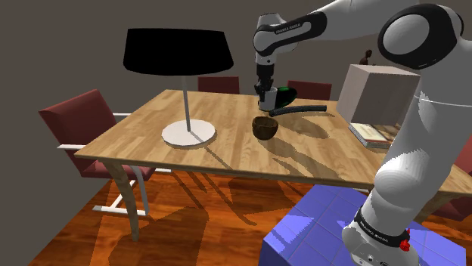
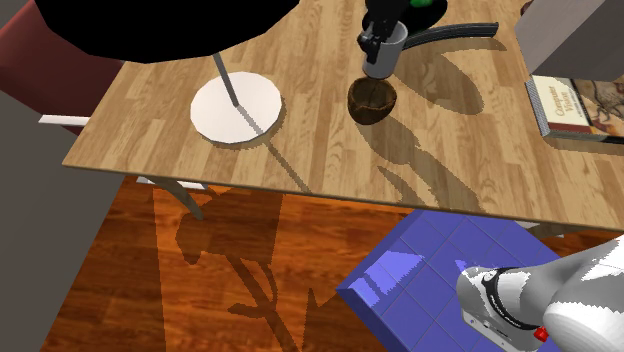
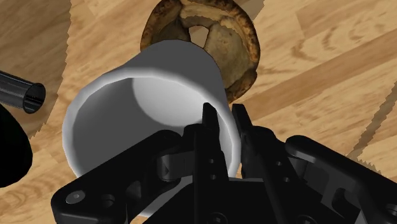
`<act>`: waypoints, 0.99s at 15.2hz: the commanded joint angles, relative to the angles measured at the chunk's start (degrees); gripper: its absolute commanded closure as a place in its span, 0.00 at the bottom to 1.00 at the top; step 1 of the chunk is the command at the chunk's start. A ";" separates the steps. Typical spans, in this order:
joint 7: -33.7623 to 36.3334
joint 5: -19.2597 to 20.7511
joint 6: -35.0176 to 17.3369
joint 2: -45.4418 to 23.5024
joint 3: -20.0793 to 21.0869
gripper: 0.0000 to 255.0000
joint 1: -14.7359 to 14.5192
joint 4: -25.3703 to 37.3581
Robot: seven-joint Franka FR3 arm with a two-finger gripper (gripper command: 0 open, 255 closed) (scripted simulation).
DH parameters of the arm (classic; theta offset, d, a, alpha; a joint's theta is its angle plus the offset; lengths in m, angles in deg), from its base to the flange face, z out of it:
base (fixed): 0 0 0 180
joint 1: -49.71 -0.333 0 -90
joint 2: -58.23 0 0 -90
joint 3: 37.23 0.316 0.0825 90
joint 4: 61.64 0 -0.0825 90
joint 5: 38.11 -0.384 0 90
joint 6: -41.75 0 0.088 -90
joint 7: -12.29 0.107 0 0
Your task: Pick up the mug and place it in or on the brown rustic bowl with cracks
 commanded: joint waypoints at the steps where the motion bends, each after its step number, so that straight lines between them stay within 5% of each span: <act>1: 0.07 0.03 -1.68 0.20 -0.02 1.00 0.03 -1.82; 15: 0.45 0.21 -7.27 -0.95 -0.06 1.00 0.06 -6.28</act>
